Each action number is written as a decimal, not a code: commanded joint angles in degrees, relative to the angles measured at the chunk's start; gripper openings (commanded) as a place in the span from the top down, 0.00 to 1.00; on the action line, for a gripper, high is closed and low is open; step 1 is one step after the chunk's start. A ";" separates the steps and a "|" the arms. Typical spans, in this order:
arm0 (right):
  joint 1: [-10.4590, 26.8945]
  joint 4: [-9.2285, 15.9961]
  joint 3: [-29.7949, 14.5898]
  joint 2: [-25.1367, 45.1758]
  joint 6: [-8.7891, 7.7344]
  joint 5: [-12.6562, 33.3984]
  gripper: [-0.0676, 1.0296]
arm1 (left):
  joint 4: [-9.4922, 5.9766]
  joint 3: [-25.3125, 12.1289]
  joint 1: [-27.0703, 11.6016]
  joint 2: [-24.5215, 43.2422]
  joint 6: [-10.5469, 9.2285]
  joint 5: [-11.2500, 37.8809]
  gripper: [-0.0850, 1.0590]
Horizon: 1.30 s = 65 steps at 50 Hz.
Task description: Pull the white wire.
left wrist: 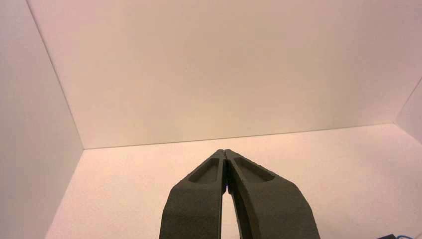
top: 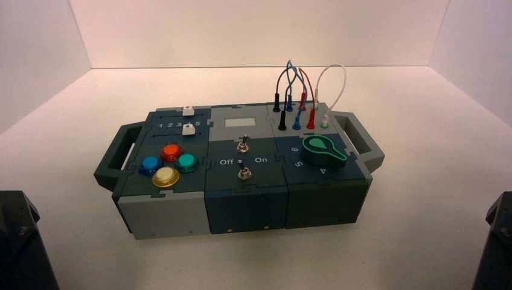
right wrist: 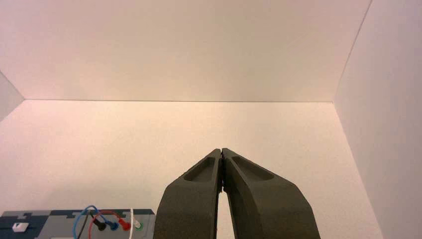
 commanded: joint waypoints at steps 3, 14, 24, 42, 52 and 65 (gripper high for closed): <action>0.18 0.26 -1.05 0.53 0.00 0.00 0.96 | 0.09 -1.05 -0.35 0.35 0.26 0.18 0.95; 1.49 0.35 -0.97 0.53 0.00 2.02 0.96 | 0.09 -1.32 -1.93 0.70 0.26 1.49 0.95; 7.65 0.35 -1.32 0.88 0.00 8.44 0.96 | 0.18 -2.55 -9.32 3.87 0.53 6.06 0.95; 15.47 3.25 -2.29 9.76 1.58 18.46 0.61 | 0.09 -3.34 -22.24 10.99 0.97 10.11 0.95; 16.00 7.12 -3.52 19.07 0.88 21.45 0.50 | 0.00 -3.78 -25.22 14.94 0.88 11.43 0.95; 19.95 10.81 -5.98 31.82 0.70 19.25 0.49 | 0.00 -5.01 -29.27 20.92 0.88 12.74 0.95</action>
